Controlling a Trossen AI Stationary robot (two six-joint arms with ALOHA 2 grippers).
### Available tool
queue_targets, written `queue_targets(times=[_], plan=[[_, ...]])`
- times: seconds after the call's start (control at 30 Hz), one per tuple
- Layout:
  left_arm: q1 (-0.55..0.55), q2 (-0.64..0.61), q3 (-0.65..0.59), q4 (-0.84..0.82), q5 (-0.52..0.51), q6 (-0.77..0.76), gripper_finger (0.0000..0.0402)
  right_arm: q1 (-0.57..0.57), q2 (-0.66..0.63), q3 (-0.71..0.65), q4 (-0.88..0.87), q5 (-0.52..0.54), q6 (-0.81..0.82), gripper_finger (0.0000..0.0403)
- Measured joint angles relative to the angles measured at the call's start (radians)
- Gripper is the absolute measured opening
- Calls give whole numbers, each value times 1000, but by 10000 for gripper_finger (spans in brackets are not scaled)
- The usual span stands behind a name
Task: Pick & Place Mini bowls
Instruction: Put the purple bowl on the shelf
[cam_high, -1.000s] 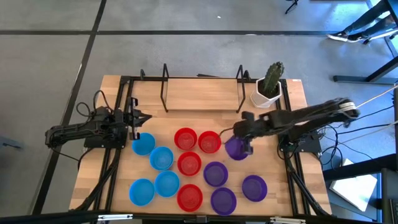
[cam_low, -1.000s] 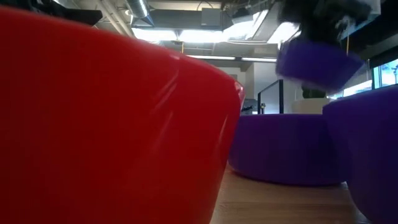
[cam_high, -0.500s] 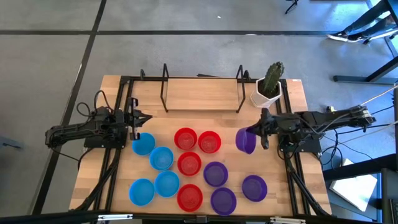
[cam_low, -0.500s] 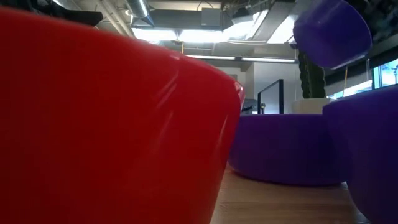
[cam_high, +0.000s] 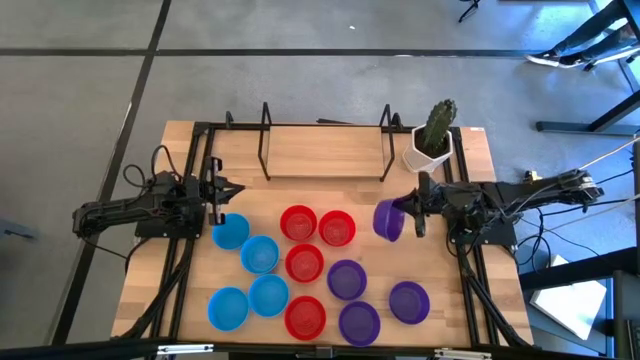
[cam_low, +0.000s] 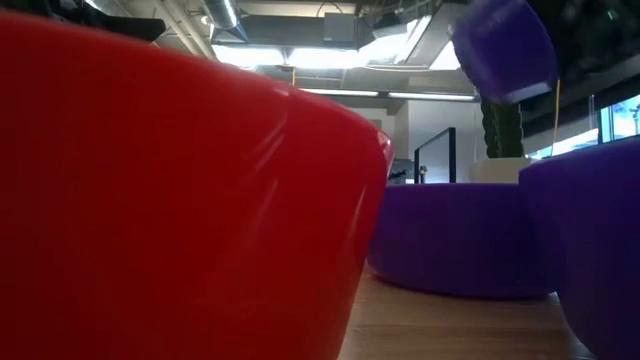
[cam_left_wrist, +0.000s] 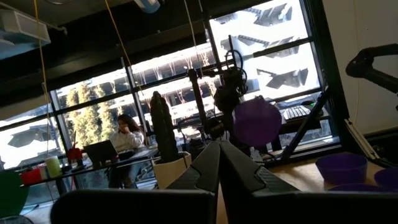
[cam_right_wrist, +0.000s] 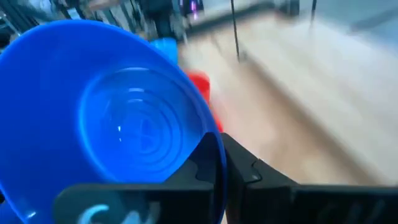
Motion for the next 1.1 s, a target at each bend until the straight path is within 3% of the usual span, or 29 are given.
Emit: queue_targets(times=[0.13, 0.37, 0.6, 0.7, 0.83, 1.0, 1.1], plan=[[0, 0, 0, 0, 0, 0, 6, 0, 153, 204, -79, 118, -132, 5], [0, 0, 0, 0, 0, 0, 6, -55, 535, 741, -464, 411, -313, 5], [0, 0, 0, -3, 0, 0, 4, -256, 910, 1268, -847, 466, -524, 2], [0, 0, 0, -5, 0, 0, 6, -385, 1028, 1435, -966, 359, -532, 2], [0, 0, 0, -6, 0, 1, 5, -521, 1165, 1556, -1116, 174, -587, 1], [0, 0, 0, -6, 0, 24, 3, -606, 1290, 1561, -1206, -3, -697, 1], [0, 0, 0, -6, 0, 25, 5, -630, 1351, 1533, -1195, -44, -736, 1]])
